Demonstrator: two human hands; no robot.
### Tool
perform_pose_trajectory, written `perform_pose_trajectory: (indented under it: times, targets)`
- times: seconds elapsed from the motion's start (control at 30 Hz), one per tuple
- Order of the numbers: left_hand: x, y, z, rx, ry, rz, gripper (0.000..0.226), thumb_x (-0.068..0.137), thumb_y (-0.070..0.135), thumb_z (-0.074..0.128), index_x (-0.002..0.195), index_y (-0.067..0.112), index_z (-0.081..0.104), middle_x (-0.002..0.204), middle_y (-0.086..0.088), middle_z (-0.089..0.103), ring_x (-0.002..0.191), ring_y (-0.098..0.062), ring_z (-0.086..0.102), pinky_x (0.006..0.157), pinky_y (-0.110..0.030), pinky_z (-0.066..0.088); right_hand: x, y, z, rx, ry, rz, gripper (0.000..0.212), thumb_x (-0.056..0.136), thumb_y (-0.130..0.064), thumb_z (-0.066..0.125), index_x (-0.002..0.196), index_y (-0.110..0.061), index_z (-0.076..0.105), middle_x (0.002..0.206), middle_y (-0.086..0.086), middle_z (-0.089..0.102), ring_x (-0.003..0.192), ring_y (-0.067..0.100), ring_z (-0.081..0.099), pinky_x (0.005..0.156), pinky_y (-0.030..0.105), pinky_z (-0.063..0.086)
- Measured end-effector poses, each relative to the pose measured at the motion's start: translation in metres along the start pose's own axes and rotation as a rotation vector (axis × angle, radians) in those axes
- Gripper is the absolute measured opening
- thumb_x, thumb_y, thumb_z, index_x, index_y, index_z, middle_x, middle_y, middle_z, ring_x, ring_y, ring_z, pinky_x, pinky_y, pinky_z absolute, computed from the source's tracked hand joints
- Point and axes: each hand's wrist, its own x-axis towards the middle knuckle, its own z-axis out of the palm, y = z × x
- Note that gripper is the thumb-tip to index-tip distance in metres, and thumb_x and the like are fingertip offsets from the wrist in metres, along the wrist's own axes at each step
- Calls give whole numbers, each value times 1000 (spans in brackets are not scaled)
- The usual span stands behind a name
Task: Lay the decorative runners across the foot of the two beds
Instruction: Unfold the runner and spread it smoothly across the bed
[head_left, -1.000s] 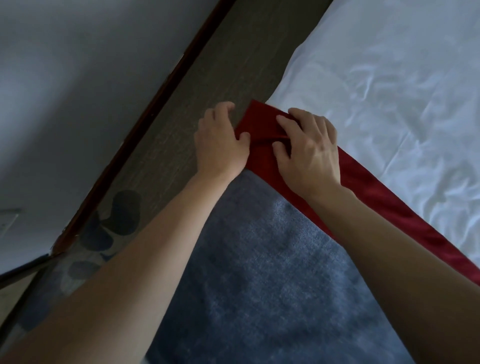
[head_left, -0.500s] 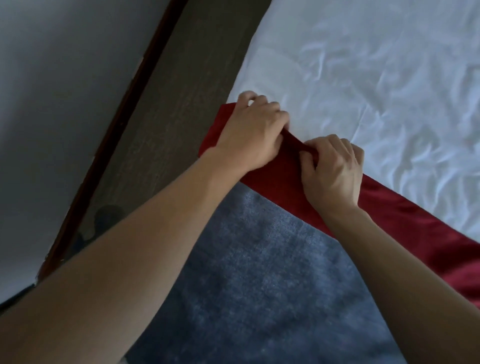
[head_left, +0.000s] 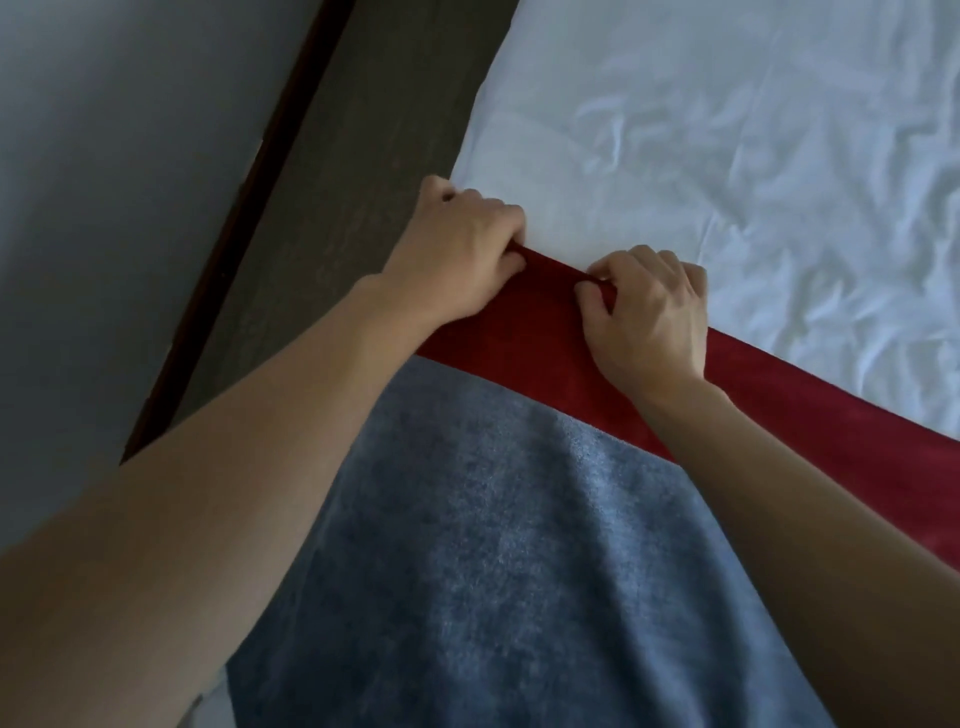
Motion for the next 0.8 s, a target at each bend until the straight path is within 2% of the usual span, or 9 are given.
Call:
perform_pose_trajectory:
  times: [0.1, 0.17, 0.3, 0.43, 0.53, 0.63, 0.8]
  targets:
    - [4, -13, -4, -12, -35, -55, 19, 95, 37, 58, 100, 21, 65, 101, 3, 69, 94, -20, 57, 96, -40, 25, -5, 19, -7, 10, -11, 28, 18, 90, -28, 60, 92, -15, 72, 89, 2, 70, 93, 25, 61, 98, 37, 33]
    - [8, -2, -3, 40, -42, -32, 18, 94, 34, 56, 103, 21, 64, 103, 2, 68, 94, -21, 58, 97, -41, 26, -5, 19, -5, 29, -13, 23, 17, 90, -25, 60, 94, -14, 72, 90, 2, 70, 93, 25, 60, 98, 35, 31]
    - [23, 68, 15, 100, -74, 119, 21, 89, 33, 50, 104, 20, 58, 102, 2, 65, 93, -23, 58, 95, -43, 30, -10, 28, -3, 43, -28, -2, 17, 87, -20, 56, 94, -13, 69, 89, 4, 67, 90, 28, 58, 94, 38, 33]
    - [29, 114, 41, 184, -89, 184, 22, 94, 33, 52, 103, 17, 63, 99, -1, 68, 94, -25, 60, 94, -42, 29, -36, 87, -18, 19, -9, 59, 17, 87, -23, 57, 92, -12, 69, 88, 4, 68, 89, 29, 59, 94, 39, 35]
    - [28, 110, 43, 146, -40, 129, 18, 92, 35, 60, 98, 20, 66, 97, 0, 71, 92, -24, 61, 90, -40, 26, -50, 113, -26, 32, -12, 91, 18, 89, -27, 60, 89, -12, 71, 85, 4, 69, 88, 28, 60, 95, 39, 33]
    - [25, 94, 29, 155, -9, 57, 18, 92, 39, 62, 97, 22, 67, 97, 1, 71, 91, -24, 61, 86, -39, 22, -35, 99, -19, 77, 8, 53, 19, 91, -27, 57, 86, -14, 71, 86, 1, 68, 88, 25, 58, 95, 36, 31]
    - [30, 68, 17, 159, -75, 2, 20, 93, 42, 58, 102, 26, 66, 104, 3, 70, 98, -23, 57, 90, -40, 23, -15, 78, -5, 103, 4, 30, 18, 92, -27, 55, 93, -16, 69, 92, 1, 68, 95, 26, 57, 97, 37, 31]
